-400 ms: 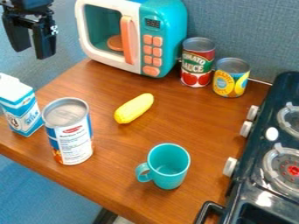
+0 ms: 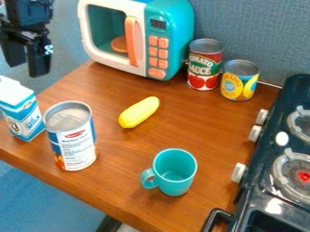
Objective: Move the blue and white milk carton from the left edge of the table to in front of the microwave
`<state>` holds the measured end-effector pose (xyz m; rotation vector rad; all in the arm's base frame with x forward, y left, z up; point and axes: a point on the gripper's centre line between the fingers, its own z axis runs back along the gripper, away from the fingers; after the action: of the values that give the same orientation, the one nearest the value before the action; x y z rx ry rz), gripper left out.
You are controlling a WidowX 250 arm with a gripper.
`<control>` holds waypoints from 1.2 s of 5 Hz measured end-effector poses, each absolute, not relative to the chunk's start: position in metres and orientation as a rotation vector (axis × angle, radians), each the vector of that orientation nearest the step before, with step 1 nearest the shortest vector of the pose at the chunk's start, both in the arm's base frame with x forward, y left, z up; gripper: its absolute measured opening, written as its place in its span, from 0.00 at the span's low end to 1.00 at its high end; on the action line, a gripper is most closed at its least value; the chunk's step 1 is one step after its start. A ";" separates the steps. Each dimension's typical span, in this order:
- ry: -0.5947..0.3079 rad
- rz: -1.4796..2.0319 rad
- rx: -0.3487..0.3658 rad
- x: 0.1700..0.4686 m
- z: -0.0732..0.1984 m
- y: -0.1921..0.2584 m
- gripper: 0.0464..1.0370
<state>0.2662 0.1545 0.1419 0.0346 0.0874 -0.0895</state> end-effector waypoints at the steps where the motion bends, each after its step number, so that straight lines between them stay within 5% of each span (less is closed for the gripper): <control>1: 0.048 -0.109 0.115 0.257 0.159 0.158 0.97; 3: 0.036 -0.071 0.168 0.236 0.153 0.175 0.97; 6: -0.032 -0.027 0.014 0.240 0.142 0.184 0.97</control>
<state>0.2402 0.1839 0.1416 0.0141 -0.0319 -0.0268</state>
